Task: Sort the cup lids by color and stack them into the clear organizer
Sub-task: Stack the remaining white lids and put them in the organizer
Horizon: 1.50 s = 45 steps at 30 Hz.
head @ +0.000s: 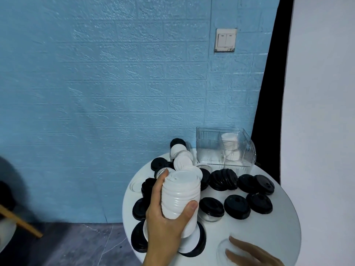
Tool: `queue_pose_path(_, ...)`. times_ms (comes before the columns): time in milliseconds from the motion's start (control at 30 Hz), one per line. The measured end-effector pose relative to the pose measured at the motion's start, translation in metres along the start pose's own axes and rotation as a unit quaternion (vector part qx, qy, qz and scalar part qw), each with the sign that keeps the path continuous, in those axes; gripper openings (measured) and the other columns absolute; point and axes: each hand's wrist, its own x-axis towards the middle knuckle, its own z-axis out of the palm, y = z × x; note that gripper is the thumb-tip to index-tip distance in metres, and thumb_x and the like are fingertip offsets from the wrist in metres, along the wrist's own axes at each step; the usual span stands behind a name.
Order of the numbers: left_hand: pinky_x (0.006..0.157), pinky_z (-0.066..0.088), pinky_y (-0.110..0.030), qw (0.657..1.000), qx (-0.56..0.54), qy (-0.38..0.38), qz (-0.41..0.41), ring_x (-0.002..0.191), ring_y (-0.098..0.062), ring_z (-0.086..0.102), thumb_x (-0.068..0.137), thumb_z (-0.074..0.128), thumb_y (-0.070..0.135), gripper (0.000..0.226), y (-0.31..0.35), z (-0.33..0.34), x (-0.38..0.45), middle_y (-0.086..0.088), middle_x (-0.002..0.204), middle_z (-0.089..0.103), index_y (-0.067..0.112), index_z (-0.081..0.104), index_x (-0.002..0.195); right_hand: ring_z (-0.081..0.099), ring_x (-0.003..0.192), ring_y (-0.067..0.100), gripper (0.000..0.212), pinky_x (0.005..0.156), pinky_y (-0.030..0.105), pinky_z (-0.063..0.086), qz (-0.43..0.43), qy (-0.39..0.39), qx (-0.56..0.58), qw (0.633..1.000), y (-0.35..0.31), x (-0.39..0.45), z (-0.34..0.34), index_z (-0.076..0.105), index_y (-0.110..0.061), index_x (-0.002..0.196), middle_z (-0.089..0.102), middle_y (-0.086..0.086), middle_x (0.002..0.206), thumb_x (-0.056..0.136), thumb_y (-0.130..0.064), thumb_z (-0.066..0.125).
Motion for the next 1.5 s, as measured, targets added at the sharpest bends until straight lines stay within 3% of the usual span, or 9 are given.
queue_pose_path(67, 0.095, 0.041, -0.005, 1.000, -0.011, -0.002, -0.009, 0.126, 0.002, 0.055, 0.057, 0.083, 0.051, 0.081, -0.002, 0.000, -0.001, 0.026, 0.136, 0.059, 0.053, 0.052, 0.132, 0.061, 0.112, 0.003, 0.053, 0.115, 0.049, 0.039, 0.014, 0.013, 0.025, 1.000, -0.004, 0.023, -0.006, 0.083, -0.035, 0.074, 0.073, -0.018, 0.113, 0.026, -0.052, 0.100)
queue_pose_path(167, 0.096, 0.042, -0.006, 1.000, -0.017, -0.012, -0.011, 0.124, 0.003, 0.056, 0.055, 0.084, 0.049, 0.086, -0.003, 0.003, -0.002, 0.029, 0.134, 0.060, 0.044, 0.052, 0.135, 0.069, 0.109, 0.004, 0.047, 0.098, 0.031, 0.053, -0.034, 0.027, 0.084, 0.995, -0.037, 0.051, -0.029, 0.080, -0.044, 0.099, 0.070, -0.027, 0.119, 0.060, -0.071, 0.084)
queue_pose_path(300, 0.093, 0.041, -0.003, 1.000, 0.005, -0.024, 0.009, 0.120, 0.007, 0.058, 0.054, 0.082, 0.048, 0.083, -0.004, 0.012, -0.004, 0.034, 0.129, 0.060, 0.047, 0.055, 0.133, 0.066, 0.115, 0.001, 0.040, 0.087, 0.009, 0.051, -0.074, 0.078, 0.254, 0.961, -0.088, 0.105, -0.045, 0.078, -0.039, 0.105, 0.072, -0.017, 0.122, 0.069, -0.030, 0.093)
queue_pose_path(567, 0.082, 0.050, -0.008, 0.998, 0.024, 0.006, 0.051, 0.105, 0.002, 0.068, 0.053, 0.083, 0.050, 0.079, -0.001, 0.019, -0.004, 0.027, 0.119, 0.068, 0.064, 0.052, 0.124, 0.055, 0.132, 0.007, 0.038, 0.107, 0.043, 0.049, -0.139, 0.014, 0.193, 0.971, -0.129, 0.132, -0.006, 0.071, -0.044, 0.115, 0.061, -0.020, 0.134, 0.078, -0.042, 0.078)
queue_pose_path(800, 0.080, 0.053, -0.011, 0.999, 0.015, 0.028, 0.032, 0.103, 0.001, 0.069, 0.049, 0.082, 0.053, 0.080, -0.009, 0.027, -0.008, 0.026, 0.117, 0.069, 0.064, 0.050, 0.121, 0.047, 0.139, 0.009, 0.036, 0.109, 0.036, 0.044, -0.138, 0.014, 0.202, 0.970, -0.128, 0.128, -0.002, 0.071, -0.044, 0.117, 0.049, -0.019, 0.145, 0.083, -0.057, 0.072)
queue_pose_path(967, 0.079, 0.054, -0.011, 0.999, 0.021, 0.025, 0.027, 0.097, 0.005, 0.069, 0.041, 0.085, 0.052, 0.097, -0.010, 0.036, -0.008, 0.032, 0.113, 0.068, 0.062, 0.043, 0.128, 0.057, 0.128, 0.007, 0.025, 0.101, 0.020, 0.046, -0.075, -0.001, 0.286, 0.955, -0.127, 0.138, -0.014, 0.079, -0.030, 0.106, 0.066, -0.015, 0.126, 0.090, -0.042, 0.064)
queue_pose_path(1133, 0.083, 0.049, -0.006, 0.998, 0.059, -0.025, 0.028, 0.108, 0.011, 0.064, 0.043, 0.083, 0.057, 0.104, -0.010, 0.034, -0.007, 0.039, 0.126, 0.059, 0.071, 0.034, 0.134, 0.068, 0.115, 0.009, 0.050, 0.096, 0.029, 0.054, 0.035, -0.052, 0.361, 0.930, -0.123, 0.145, -0.027, 0.065, -0.030, 0.125, 0.070, -0.010, 0.126, 0.076, -0.026, 0.075)
queue_pose_path(1300, 0.089, 0.054, -0.022, 0.991, 0.113, -0.048, 0.056, 0.115, 0.001, 0.064, 0.044, 0.085, 0.056, 0.105, -0.010, 0.033, -0.001, 0.031, 0.132, 0.060, 0.066, 0.037, 0.137, 0.064, 0.122, 0.025, 0.051, 0.105, 0.050, 0.051, 0.167, -0.191, 0.427, 0.868, -0.115, 0.148, -0.035, 0.065, -0.040, 0.125, 0.069, -0.001, 0.129, 0.074, -0.042, 0.067)
queue_pose_path(1500, 0.093, 0.047, -0.012, 0.991, 0.098, -0.079, 0.050, 0.123, 0.007, 0.056, 0.045, 0.083, 0.059, 0.106, -0.001, 0.047, 0.012, 0.035, 0.138, 0.052, 0.072, 0.030, 0.136, 0.058, 0.130, 0.030, 0.054, 0.105, 0.065, 0.044, 0.201, -0.237, 0.483, 0.819, -0.101, 0.157, -0.041, 0.055, -0.042, 0.138, 0.062, -0.001, 0.141, 0.086, -0.057, 0.064)
